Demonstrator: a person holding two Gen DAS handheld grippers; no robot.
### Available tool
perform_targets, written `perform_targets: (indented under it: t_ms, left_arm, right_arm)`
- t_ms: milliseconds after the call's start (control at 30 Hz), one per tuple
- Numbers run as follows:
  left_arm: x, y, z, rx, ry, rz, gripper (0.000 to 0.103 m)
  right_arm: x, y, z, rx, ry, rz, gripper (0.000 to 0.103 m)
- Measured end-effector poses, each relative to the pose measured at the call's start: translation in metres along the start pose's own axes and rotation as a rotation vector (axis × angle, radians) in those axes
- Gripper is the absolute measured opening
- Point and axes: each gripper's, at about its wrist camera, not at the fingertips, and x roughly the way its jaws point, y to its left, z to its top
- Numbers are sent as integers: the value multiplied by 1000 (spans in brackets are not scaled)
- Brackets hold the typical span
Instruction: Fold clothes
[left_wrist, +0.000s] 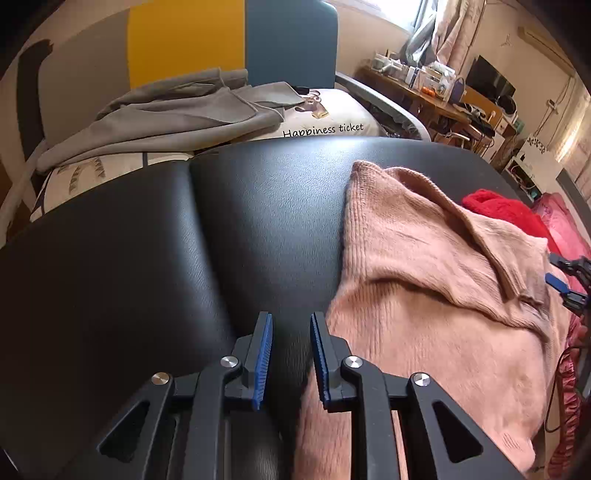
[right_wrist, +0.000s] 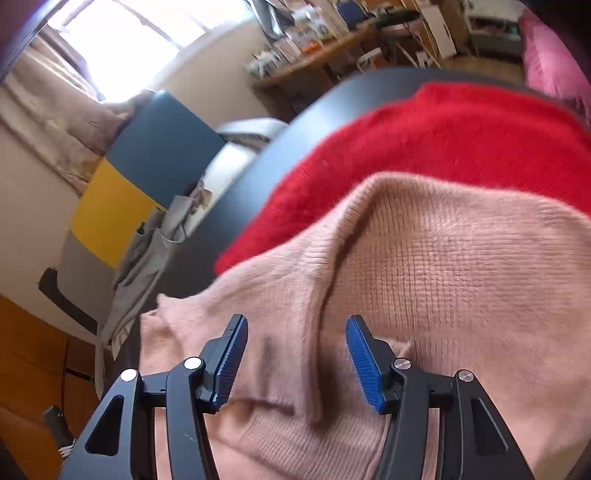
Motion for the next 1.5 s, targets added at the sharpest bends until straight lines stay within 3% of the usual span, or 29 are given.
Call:
perform_targets:
  t_ms: [67, 233, 333, 500, 633, 667, 733, 900, 1067, 1200, 1233, 1333, 1367, 1433, 1500]
  left_arm:
    - [6, 2, 8, 15, 9, -9, 21]
    - [24, -10, 35, 60, -19, -52, 22]
    - [33, -17, 52, 75, -23, -105, 25]
    - [69, -36, 75, 106, 72, -174, 32]
    - [72, -55, 73, 139, 82, -254, 34]
    - [69, -62, 68, 179, 75, -258, 17]
    - [57, -66, 59, 205, 41, -244, 11]
    - [-2, -6, 40, -53, -100, -291, 8]
    - [-69, 65, 12, -179, -217, -212, 8]
    - [-86, 123, 3, -295, -238, -88, 9]
    - [-84, 140, 1, -340, -232, -41, 10]
    - [-67, 181, -6, -383, -131, 94, 16]
    - [-66, 190, -13, -394, -107, 142, 11]
    - [-72, 206, -27, -410, -82, 241, 14]
    - [-92, 210, -37, -421, -112, 268, 15]
  right_arm:
    - [14, 5, 1, -40, 37, 47, 37]
    - [28, 18, 12, -144, 56, 8, 14]
    - [36, 26, 20, -207, 66, -19, 10]
    - [49, 39, 32, -311, 81, -66, 11]
    - [52, 42, 31, -322, 112, -11, 11]
    - [51, 45, 31, -327, 111, 1, 11]
    - [51, 55, 32, -338, 107, 13, 11]
    - [40, 88, 40, -349, 65, 87, 11]
    - [44, 149, 46, -342, 37, 208, 11]
    - [87, 200, 47, -270, 89, 265, 12]
    - [102, 208, 47, -233, 126, 282, 19]
    - [132, 230, 42, -201, 202, 295, 61]
    - [130, 236, 37, -214, 216, 298, 64]
    - [122, 245, 25, -243, 241, 310, 64]
    - [101, 254, 7, -327, 233, 287, 66]
